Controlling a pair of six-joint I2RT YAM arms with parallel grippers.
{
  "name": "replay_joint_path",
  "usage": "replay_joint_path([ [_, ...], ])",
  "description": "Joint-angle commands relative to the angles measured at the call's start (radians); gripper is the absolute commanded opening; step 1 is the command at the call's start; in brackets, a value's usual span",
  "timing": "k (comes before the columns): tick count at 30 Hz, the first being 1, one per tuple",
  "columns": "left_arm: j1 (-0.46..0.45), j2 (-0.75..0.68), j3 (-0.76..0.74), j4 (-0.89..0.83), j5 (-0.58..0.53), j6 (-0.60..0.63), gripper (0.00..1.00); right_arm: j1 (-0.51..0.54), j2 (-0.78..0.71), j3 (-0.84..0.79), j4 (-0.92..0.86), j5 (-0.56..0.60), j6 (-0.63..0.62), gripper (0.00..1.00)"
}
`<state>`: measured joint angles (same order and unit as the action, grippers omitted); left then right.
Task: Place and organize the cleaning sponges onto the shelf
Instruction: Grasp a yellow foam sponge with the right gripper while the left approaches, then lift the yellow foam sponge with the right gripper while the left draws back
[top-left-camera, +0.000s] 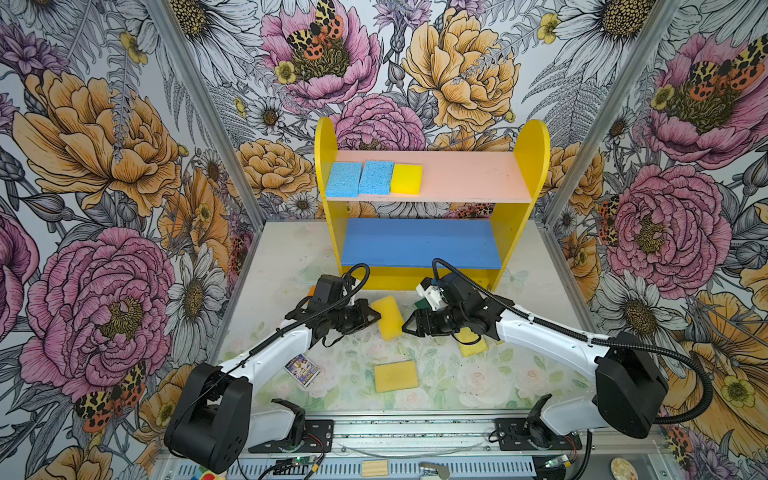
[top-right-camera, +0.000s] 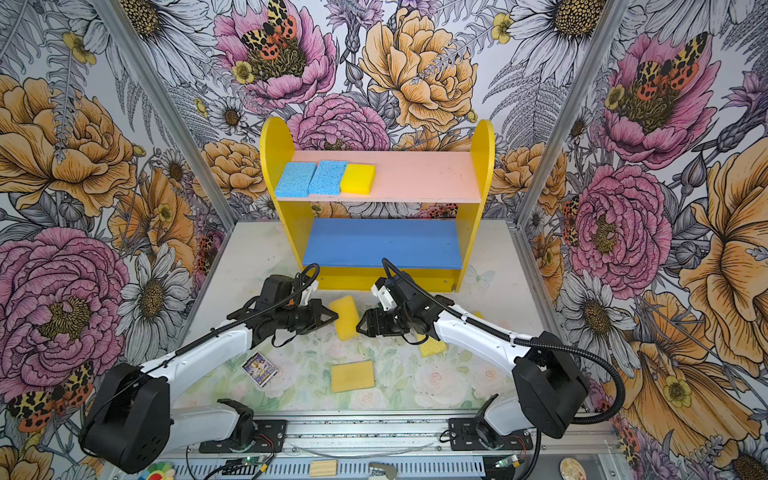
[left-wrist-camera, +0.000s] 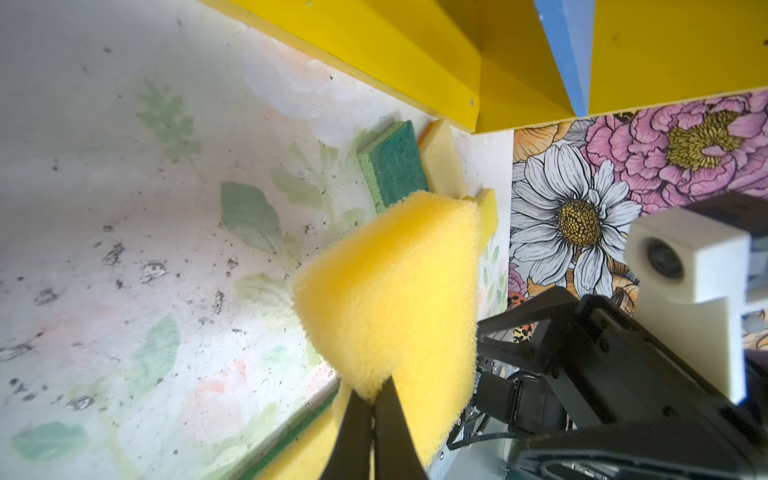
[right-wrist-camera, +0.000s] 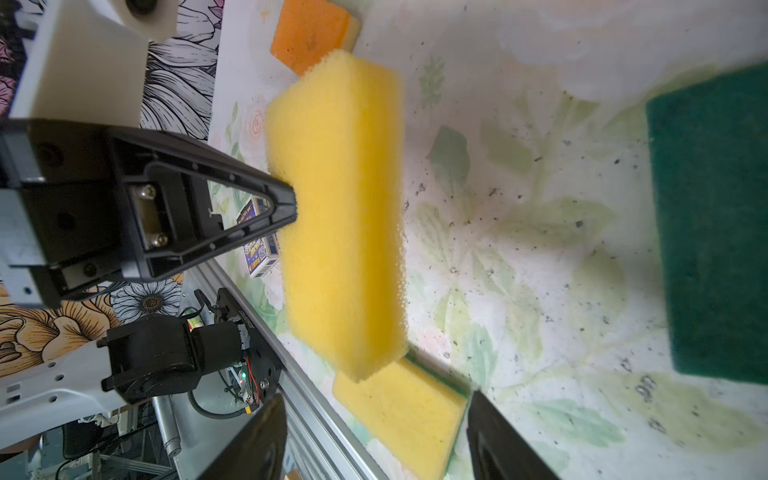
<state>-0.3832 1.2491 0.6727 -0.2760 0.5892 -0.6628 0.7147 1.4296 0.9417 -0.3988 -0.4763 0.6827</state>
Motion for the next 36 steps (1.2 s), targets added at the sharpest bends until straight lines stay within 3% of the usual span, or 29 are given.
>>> replay_joint_path([
  [1,-0.005,-0.017,0.002,-0.107,0.036,0.074,0.05,0.003,-0.021,0.028,-0.005,-0.013,-0.013,0.69],
  [27,-0.025,-0.05,-0.001,0.007,0.107,-0.023,0.05,0.061,0.052,0.072,0.006,0.009,0.012,0.52],
  [31,-0.028,-0.055,-0.002,0.015,0.109,-0.031,0.05,0.066,0.057,0.078,0.012,0.007,0.015,0.4],
  [36,-0.028,-0.059,-0.004,0.017,0.11,-0.034,0.06,0.068,0.05,0.083,0.012,0.011,0.021,0.17],
])
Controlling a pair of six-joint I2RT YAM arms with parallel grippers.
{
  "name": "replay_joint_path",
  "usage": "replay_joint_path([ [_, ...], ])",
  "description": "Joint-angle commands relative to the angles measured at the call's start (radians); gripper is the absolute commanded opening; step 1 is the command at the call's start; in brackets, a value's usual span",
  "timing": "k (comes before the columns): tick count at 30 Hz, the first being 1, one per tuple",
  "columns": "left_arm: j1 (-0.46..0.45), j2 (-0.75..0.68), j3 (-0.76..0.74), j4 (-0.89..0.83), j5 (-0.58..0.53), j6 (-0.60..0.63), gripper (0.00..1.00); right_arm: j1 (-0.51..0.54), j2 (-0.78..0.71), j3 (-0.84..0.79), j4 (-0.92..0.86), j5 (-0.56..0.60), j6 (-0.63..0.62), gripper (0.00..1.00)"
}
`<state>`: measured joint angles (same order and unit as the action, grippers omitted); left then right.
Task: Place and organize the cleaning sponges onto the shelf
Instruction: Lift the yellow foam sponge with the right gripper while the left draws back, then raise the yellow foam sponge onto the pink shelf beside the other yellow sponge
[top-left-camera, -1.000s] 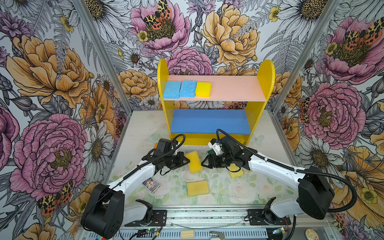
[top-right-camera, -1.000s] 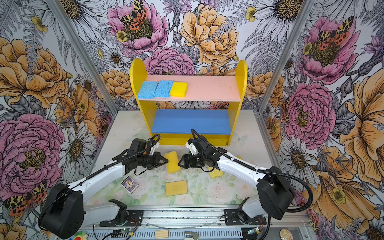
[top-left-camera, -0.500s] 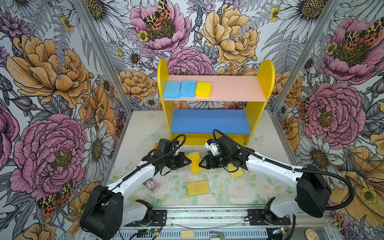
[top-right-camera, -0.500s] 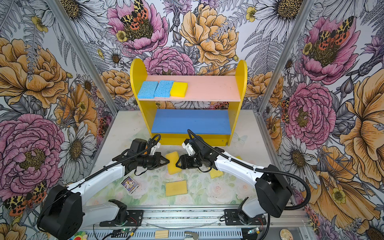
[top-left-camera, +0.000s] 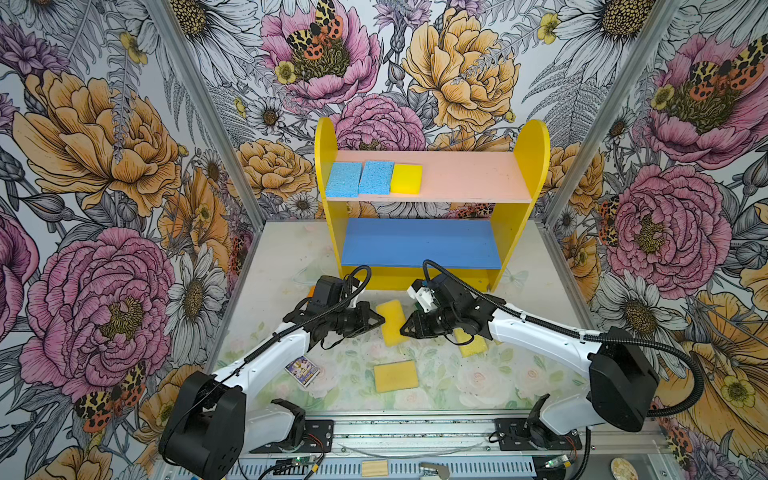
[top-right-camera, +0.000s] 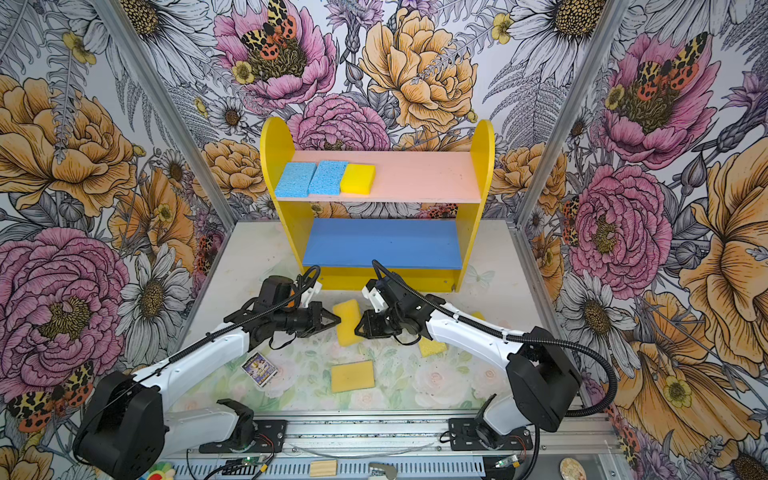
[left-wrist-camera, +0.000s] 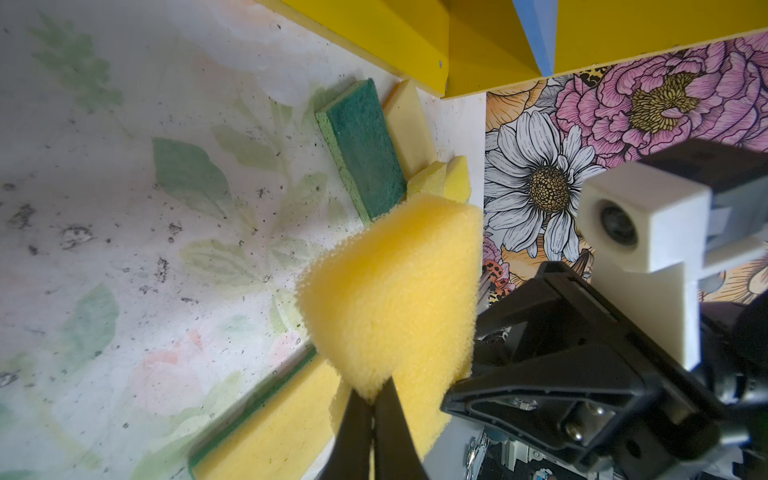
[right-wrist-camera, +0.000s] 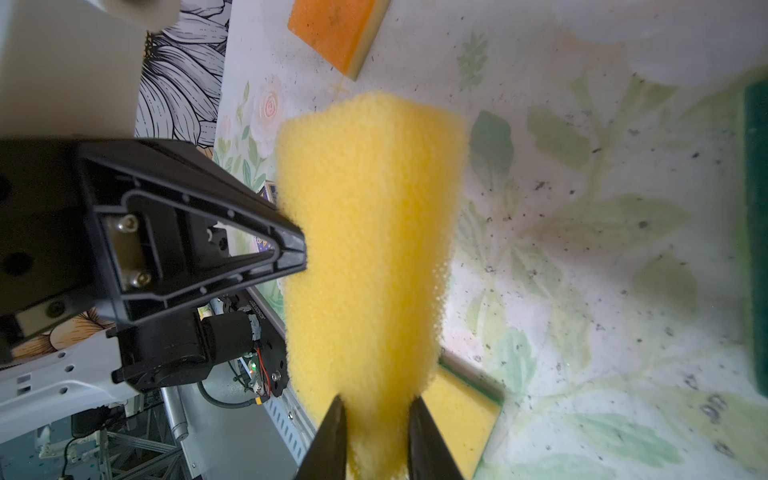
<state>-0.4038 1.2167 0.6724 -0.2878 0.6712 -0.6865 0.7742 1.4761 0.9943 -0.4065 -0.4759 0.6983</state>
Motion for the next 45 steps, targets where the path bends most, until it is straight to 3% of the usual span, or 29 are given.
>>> replay_joint_path([
  [1,-0.006,-0.026,-0.004,0.029,0.029,-0.011,0.07,0.008,-0.001,0.028,0.02,0.012,0.008,0.14],
  [4,0.004,-0.036,-0.009,0.028,0.034,-0.01,0.24,0.008,-0.025,0.016,0.017,0.028,0.015,0.1],
  [11,0.119,-0.177,-0.024,-0.028,0.047,0.015,0.98,-0.004,-0.115,-0.008,0.012,0.098,0.04,0.09],
  [20,0.355,-0.586,-0.234,-0.011,-0.047,-0.096,0.99,-0.01,-0.221,0.101,-0.028,0.222,0.03,0.09],
  [24,0.389,-0.682,-0.301,0.021,-0.033,-0.162,0.99,-0.01,-0.222,0.125,-0.038,0.229,0.017,0.09],
  [34,0.392,-0.692,-0.306,0.034,-0.047,-0.177,0.99,-0.006,-0.3,0.242,-0.079,0.284,0.004,0.09],
  [45,0.39,-0.675,-0.298,0.044,-0.013,-0.16,0.99,-0.041,-0.178,0.742,-0.34,0.38,-0.159,0.09],
])
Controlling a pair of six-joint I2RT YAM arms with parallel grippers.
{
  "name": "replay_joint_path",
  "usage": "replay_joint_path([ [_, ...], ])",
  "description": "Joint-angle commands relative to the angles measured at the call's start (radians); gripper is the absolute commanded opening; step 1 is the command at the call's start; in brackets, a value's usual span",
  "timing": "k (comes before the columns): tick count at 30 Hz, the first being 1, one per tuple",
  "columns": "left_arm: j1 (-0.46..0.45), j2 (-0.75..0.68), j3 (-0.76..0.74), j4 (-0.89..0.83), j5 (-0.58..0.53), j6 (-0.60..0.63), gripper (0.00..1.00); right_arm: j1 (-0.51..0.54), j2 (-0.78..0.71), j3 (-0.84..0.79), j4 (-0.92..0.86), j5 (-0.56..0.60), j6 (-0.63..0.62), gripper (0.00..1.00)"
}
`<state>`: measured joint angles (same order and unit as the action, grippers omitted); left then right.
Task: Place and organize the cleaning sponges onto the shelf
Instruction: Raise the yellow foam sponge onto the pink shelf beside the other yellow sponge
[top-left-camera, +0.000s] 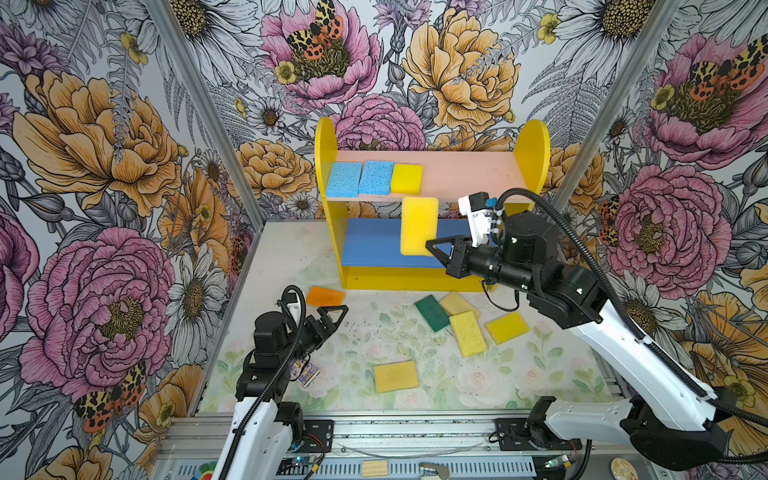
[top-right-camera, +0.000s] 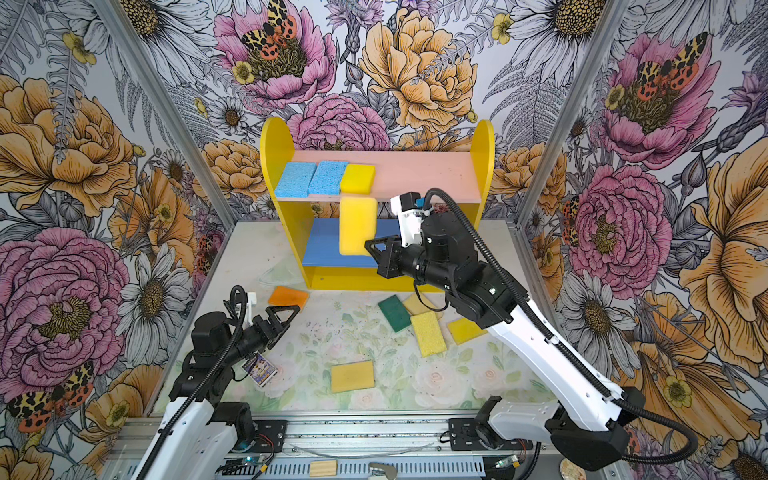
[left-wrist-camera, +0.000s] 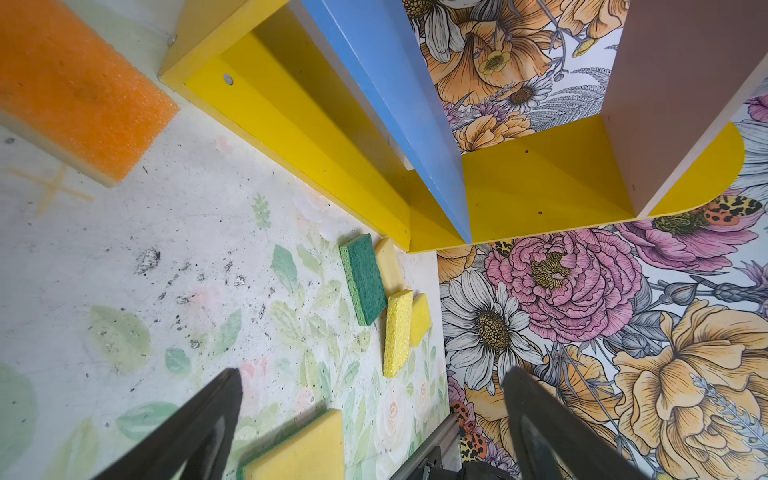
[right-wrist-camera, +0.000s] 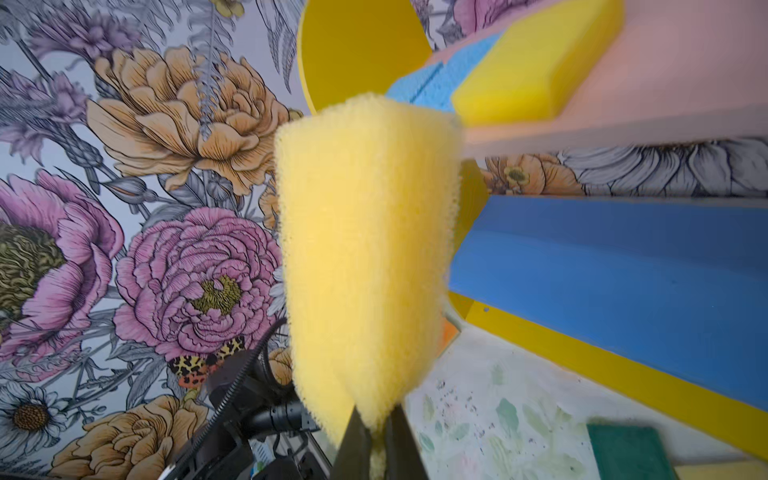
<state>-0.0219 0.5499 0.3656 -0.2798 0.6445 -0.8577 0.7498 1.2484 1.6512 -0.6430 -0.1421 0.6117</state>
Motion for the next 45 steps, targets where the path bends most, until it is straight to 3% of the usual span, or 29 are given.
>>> replay_joint_path([
  [1,0.009,-0.013,0.007,0.036,0.014,0.013,0.99,-0.029,0.068,0.128,-0.117,0.047,-0.083,0.09],
  [11,0.009,-0.025,0.01,0.037,0.028,0.018,0.99,-0.116,0.232,0.461,-0.229,0.024,-0.14,0.09],
  [19,0.007,-0.02,0.007,0.041,0.029,0.017,0.99,-0.23,0.34,0.621,-0.321,-0.022,-0.152,0.1],
  [29,0.009,-0.006,0.004,0.048,0.035,0.014,0.99,-0.351,0.452,0.668,-0.333,-0.133,-0.142,0.1],
  [45,0.008,0.008,0.001,0.05,0.035,0.012,0.99,-0.383,0.55,0.735,-0.333,-0.193,-0.117,0.11],
])
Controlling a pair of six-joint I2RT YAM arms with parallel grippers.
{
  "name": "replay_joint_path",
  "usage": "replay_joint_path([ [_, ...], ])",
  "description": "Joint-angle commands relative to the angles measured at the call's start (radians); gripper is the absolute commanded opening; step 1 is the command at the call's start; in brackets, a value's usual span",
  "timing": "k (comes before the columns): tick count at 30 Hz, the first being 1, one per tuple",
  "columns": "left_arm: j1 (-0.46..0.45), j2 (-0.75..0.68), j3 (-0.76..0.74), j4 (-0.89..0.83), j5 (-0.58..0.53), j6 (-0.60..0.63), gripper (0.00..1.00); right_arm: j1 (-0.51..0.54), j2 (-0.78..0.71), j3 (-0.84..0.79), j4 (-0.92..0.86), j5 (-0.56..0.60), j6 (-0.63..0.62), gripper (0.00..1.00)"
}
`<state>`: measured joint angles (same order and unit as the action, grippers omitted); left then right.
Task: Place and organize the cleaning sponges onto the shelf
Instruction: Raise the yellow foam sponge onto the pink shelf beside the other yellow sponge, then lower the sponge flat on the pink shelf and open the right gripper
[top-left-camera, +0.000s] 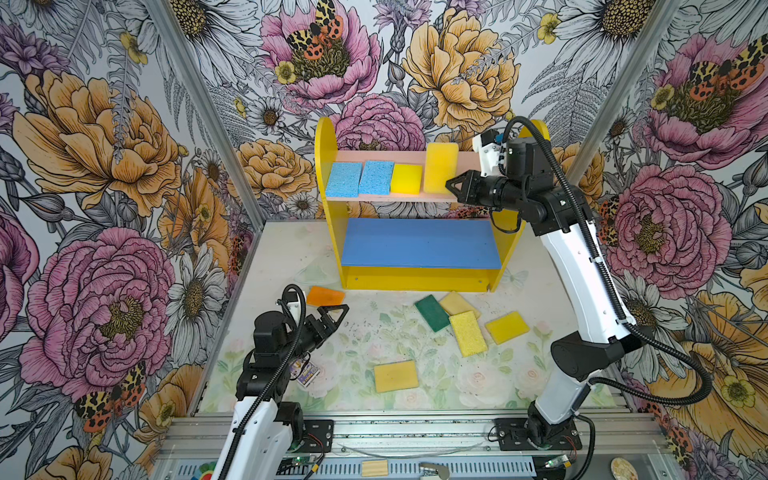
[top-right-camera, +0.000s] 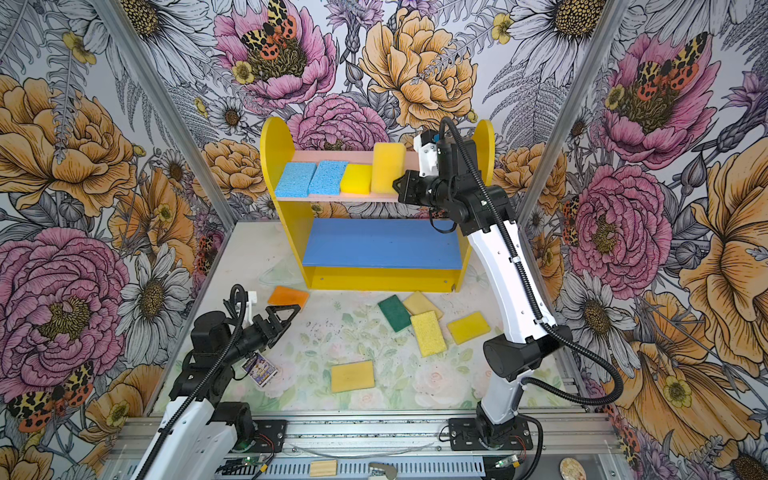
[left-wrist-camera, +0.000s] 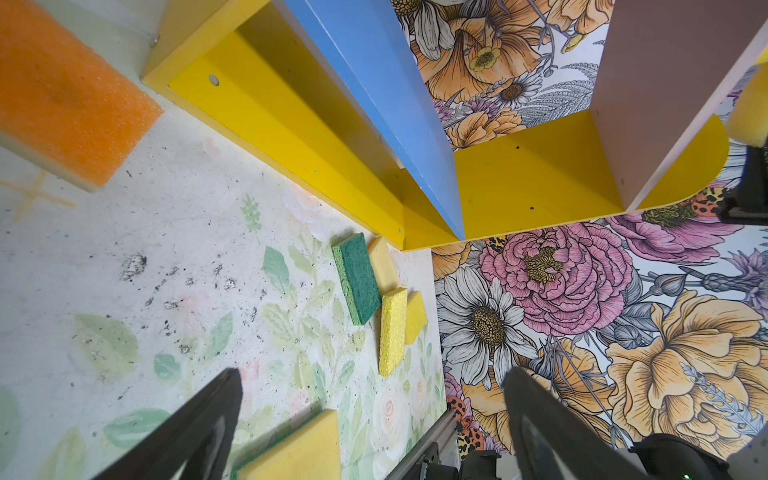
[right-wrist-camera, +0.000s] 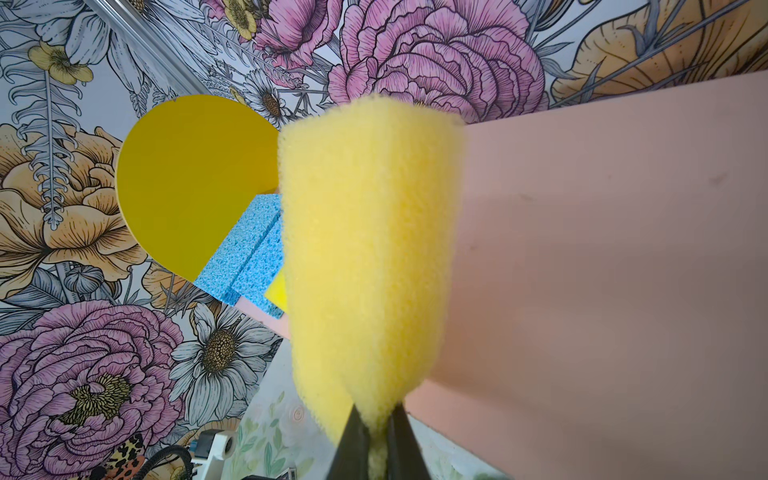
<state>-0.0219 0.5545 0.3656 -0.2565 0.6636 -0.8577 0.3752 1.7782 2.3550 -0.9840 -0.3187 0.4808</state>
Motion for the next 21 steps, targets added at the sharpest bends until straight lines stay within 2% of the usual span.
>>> replay_joint_path([
  [1,0.008,0.004,0.001,0.026,0.017,0.013,0.99,-0.009,0.025,0.036,0.008,-0.013,0.016,0.11],
  [7,0.007,0.004,0.001,0.026,0.021,0.011,0.99,-0.019,0.045,0.049,0.01,-0.013,0.019,0.12],
  [15,0.005,0.004,-0.001,0.026,0.02,0.009,0.99,-0.031,0.064,0.057,0.01,-0.013,0.022,0.18],
  [21,0.004,0.004,0.0,0.025,0.018,0.009,0.99,-0.035,0.073,0.062,0.01,-0.016,0.021,0.32],
])
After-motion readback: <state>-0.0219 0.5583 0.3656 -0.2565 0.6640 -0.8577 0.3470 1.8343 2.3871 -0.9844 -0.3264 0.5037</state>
